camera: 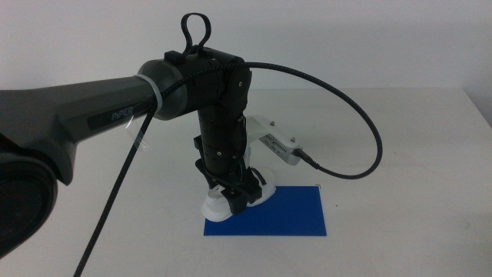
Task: Use one arm to grab the shoe from the table and place it on the mat.
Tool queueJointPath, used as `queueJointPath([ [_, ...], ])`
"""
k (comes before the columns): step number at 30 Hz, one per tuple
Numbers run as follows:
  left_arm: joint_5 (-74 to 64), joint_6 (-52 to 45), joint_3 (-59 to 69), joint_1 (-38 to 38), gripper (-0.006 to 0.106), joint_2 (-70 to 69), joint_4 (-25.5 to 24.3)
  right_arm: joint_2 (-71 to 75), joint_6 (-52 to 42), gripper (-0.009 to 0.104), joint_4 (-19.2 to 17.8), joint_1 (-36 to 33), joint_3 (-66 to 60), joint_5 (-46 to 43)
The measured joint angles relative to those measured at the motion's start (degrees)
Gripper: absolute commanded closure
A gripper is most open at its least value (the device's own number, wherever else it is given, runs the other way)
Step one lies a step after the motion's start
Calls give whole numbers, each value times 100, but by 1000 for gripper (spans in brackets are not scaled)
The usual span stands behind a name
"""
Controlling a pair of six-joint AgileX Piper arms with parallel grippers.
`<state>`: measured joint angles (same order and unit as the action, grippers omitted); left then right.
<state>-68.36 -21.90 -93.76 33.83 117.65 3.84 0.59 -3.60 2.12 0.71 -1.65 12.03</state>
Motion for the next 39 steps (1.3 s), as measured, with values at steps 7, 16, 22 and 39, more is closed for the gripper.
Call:
queueJointPath([
  [7, -96, 1767, 0, 0, 91, 1, 4, 0, 0, 31, 0, 0, 0, 0],
  [16, -104, 5940, 0, 0, 91, 1, 112, 0, 0, 31, 0, 0, 0, 0],
  [22, -93, 9219, 0, 0, 91, 1, 130, 0, 0, 31, 0, 0, 0, 0],
  [39, 117, 14195, 0, 0, 91, 1, 323, 0, 0, 31, 0, 0, 0, 0],
])
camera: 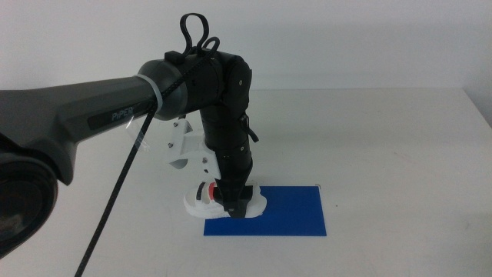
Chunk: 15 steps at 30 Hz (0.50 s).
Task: Use one arm to grab the shoe from the table and place it on the mat.
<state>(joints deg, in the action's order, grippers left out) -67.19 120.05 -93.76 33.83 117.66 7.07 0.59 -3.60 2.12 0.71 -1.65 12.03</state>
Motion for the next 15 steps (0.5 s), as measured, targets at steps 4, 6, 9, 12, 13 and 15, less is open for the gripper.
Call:
queueJointPath([
  [4, 267, 0, 0, 0, 91, 5, 93, 0, 0, 31, 0, 0, 0, 0],
  [6, 420, 0, 0, 0, 91, 5, 179, 0, 0, 31, 0, 0, 0, 0],
  [9, 511, 0, -5, 7, 91, 27, 263, 0, 0, 31, 0, 0, 0, 0],
  [12, 522, 0, -12, 74, 91, 150, 260, 0, 0, 31, 0, 0, 0, 0],
  [13, 522, 0, -36, 118, 91, 203, 254, 0, 0, 31, 0, 0, 0, 0],
  [15, 521, 0, -120, 248, 91, 355, 234, 0, 0, 31, 0, 0, 0, 0],
])
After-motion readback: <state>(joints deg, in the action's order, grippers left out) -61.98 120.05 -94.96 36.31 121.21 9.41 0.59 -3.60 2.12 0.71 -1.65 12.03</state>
